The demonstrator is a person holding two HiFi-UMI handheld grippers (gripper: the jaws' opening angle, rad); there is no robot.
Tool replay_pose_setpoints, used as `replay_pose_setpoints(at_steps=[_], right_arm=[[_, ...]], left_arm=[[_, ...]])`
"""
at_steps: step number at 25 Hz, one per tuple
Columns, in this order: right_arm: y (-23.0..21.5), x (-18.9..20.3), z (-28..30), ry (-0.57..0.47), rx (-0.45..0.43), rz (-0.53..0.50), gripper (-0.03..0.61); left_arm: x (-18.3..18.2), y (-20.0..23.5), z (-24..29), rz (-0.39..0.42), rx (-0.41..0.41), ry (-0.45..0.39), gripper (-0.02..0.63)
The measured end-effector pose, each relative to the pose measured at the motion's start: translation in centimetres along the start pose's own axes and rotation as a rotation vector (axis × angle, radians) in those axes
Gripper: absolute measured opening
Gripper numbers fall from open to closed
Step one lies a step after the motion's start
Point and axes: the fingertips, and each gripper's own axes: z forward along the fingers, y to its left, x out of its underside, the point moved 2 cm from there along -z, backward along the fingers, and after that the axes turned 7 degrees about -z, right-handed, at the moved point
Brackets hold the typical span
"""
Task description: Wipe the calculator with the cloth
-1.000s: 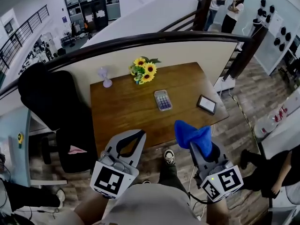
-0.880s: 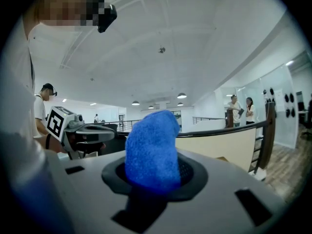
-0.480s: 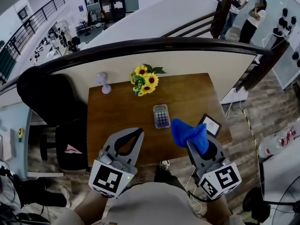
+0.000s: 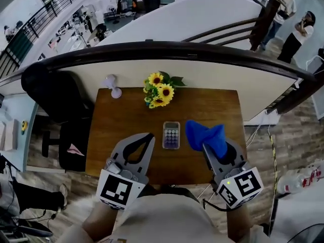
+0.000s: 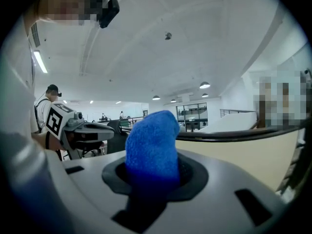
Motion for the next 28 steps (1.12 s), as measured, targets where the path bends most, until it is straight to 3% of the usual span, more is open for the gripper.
replay_pose_setpoints(at_steps=[10, 28], right_arm=[[-2.1, 1.3, 3.6, 0.023, -0.05, 0.038, 0.129], [-1.1, 4.6, 7.5, 0.134, 0.022, 0.1, 0.129]], left_arm=[[1.5, 1.9, 1.6, -0.012, -0.063, 0.066, 0.006], [5.1, 6.1, 3.1, -0.037, 0.011, 0.15, 0.006]])
